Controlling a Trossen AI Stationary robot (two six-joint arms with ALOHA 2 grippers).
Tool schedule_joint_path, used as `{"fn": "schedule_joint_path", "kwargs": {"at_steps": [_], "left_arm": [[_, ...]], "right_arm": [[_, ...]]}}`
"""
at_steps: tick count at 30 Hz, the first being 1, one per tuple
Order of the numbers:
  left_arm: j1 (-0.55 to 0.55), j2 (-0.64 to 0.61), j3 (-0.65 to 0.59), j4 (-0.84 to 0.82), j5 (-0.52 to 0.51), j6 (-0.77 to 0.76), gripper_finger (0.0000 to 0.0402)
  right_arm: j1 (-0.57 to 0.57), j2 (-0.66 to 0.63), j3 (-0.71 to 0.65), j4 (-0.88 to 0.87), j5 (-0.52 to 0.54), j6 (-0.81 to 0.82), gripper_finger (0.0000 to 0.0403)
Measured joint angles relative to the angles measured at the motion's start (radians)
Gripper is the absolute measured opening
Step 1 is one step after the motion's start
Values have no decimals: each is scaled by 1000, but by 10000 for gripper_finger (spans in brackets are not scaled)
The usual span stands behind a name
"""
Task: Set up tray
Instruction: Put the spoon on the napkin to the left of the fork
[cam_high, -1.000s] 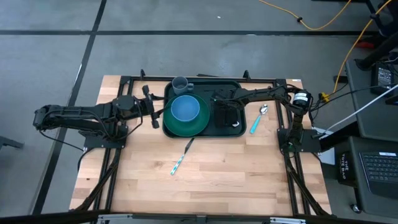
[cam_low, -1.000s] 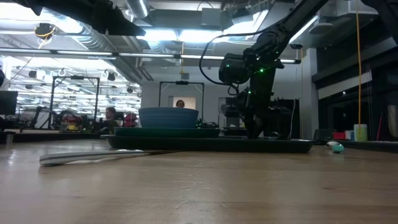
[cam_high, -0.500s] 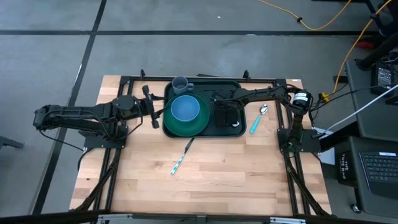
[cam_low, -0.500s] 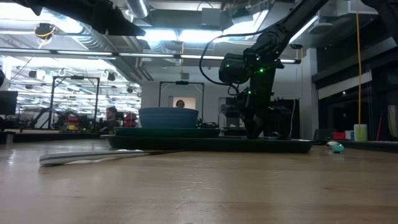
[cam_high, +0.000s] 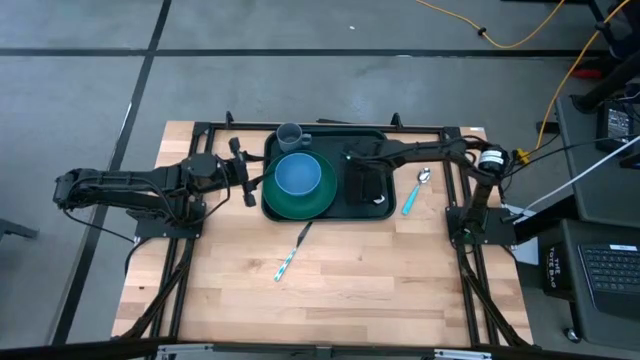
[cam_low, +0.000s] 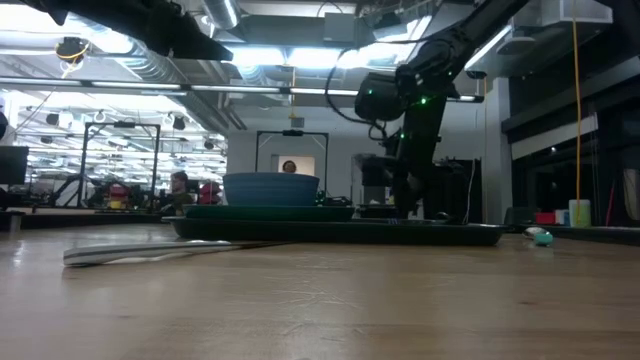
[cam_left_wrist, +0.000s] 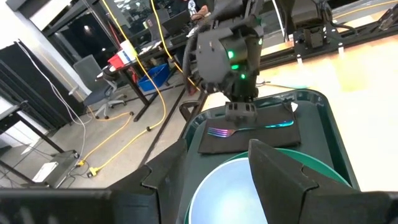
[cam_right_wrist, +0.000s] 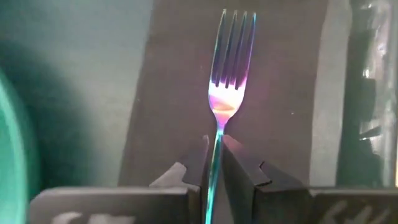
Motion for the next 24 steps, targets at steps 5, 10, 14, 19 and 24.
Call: {"fn": "schedule_joint_path", "kwargs": {"at_steps": [5, 10, 14, 19, 24], "left_arm": [[0, 0, 0, 0, 0, 0, 169], [0, 0, 0, -3, -3, 1, 169], [0, 0, 0, -5, -10, 0, 169], [0, 0, 0, -5, -4, 0, 169], [0, 0, 0, 11, 46, -31, 169]], "right_arm": [[0, -53, 0, -18, 2, -43, 45], [0, -121, 0, -52, 2, -111, 45], [1, -201, 0, -71, 1, -192, 43], [4, -309, 0, -140, 26, -278, 20], [38, -400, 0, -241, 140, -266, 7]]}}
